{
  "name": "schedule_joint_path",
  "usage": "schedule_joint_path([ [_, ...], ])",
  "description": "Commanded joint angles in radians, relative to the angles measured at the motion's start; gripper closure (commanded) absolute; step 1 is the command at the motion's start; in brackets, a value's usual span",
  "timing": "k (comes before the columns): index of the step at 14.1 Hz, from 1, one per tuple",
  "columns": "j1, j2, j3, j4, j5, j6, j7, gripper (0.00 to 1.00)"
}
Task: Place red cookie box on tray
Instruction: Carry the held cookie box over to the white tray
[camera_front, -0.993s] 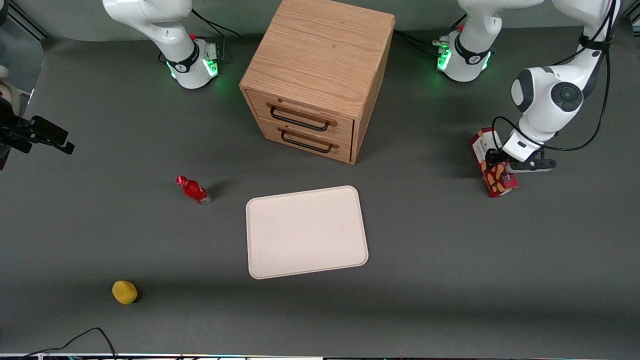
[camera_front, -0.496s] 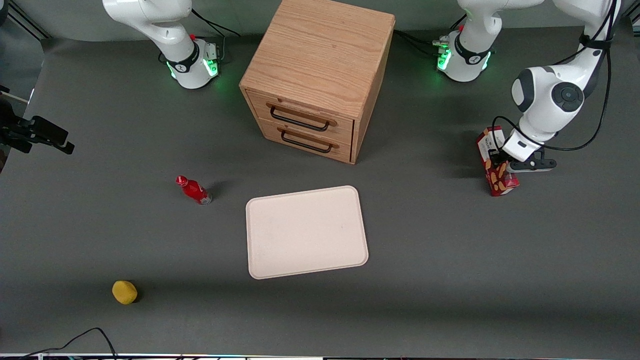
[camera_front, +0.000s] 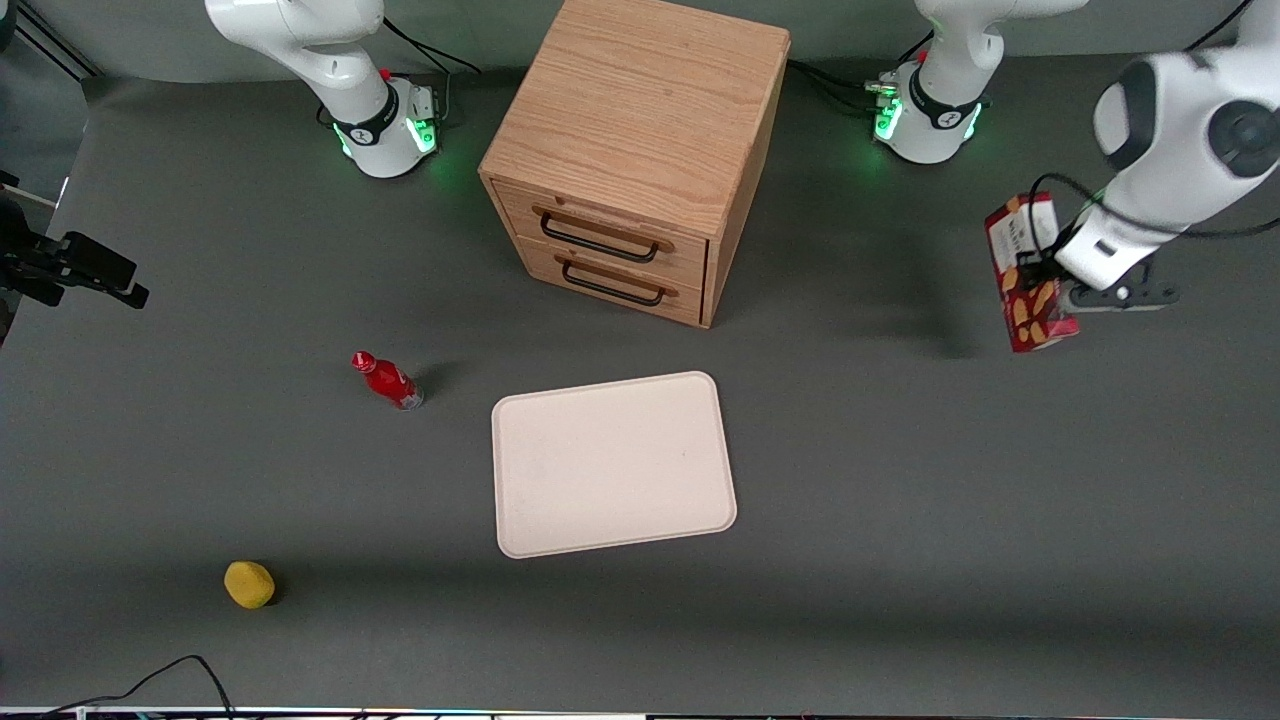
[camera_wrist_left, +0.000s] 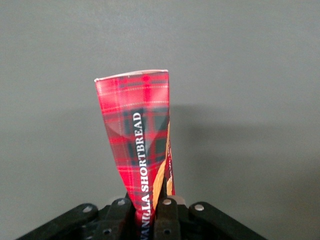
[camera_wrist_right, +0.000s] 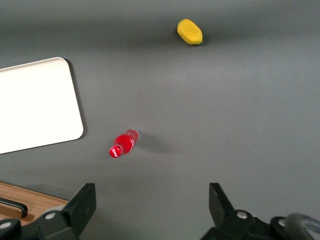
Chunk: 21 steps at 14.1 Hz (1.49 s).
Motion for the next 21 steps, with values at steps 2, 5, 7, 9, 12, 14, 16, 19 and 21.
schedule_joint_path([
  [2, -0.013, -0.001, -0.045, 0.277, 0.007, -0.327, -0.011, 1.00],
  [5, -0.017, -0.001, -0.068, 0.344, 0.002, -0.400, -0.018, 1.00],
  [7, -0.022, 0.001, -0.097, 0.344, -0.004, -0.394, -0.075, 1.00],
  [9, -0.024, 0.011, -0.158, 0.344, -0.010, -0.378, -0.164, 1.00],
  [12, -0.025, 0.048, -0.261, 0.348, -0.062, -0.328, -0.334, 1.00],
  [14, -0.027, 0.120, -0.345, 0.412, -0.103, -0.274, -0.490, 1.00],
  [16, -0.030, 0.275, -0.429, 0.584, -0.108, -0.271, -0.674, 1.00],
  [19, -0.080, 0.557, -0.525, 0.881, -0.015, -0.265, -0.934, 1.00],
  [21, -0.170, 0.689, -0.531, 1.006, 0.104, -0.231, -0.982, 1.00],
])
